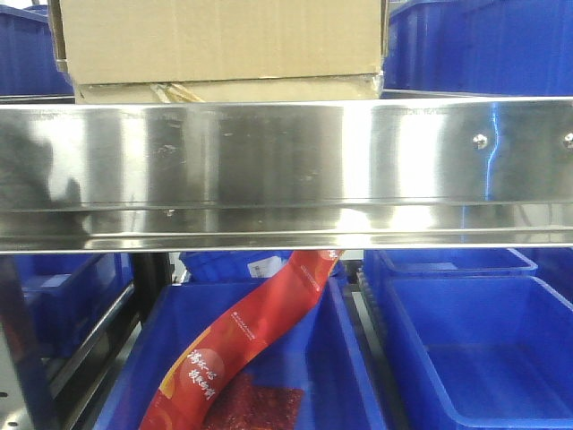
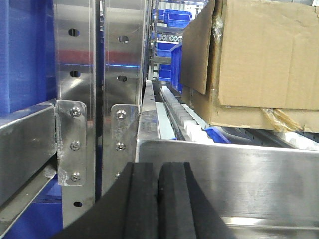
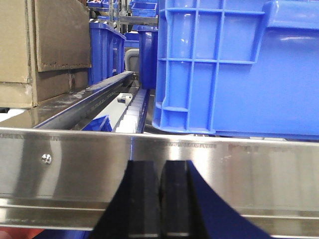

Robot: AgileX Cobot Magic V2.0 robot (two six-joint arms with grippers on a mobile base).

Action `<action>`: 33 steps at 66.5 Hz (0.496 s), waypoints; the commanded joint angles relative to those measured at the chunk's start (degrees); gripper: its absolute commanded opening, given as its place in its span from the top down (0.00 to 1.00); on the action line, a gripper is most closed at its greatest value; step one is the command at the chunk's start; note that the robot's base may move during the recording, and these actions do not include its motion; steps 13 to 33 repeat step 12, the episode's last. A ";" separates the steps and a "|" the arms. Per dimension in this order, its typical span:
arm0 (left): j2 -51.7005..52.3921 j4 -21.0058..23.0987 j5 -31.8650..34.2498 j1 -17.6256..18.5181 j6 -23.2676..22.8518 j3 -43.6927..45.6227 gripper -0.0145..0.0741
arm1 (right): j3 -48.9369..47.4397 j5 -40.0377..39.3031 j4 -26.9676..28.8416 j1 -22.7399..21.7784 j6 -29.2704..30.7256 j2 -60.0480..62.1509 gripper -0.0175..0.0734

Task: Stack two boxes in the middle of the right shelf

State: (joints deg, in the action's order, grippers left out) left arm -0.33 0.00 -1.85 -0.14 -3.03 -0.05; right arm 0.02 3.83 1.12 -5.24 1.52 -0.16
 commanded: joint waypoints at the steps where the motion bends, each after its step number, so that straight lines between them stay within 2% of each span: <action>1: 0.33 -0.46 1.21 -0.23 -0.44 0.05 0.96 | -0.02 -0.90 0.31 -0.27 0.15 0.16 0.99; 33: 0.33 -0.46 1.21 -0.23 -0.44 0.05 0.96 | -0.02 -0.90 0.31 -0.27 0.15 0.16 0.99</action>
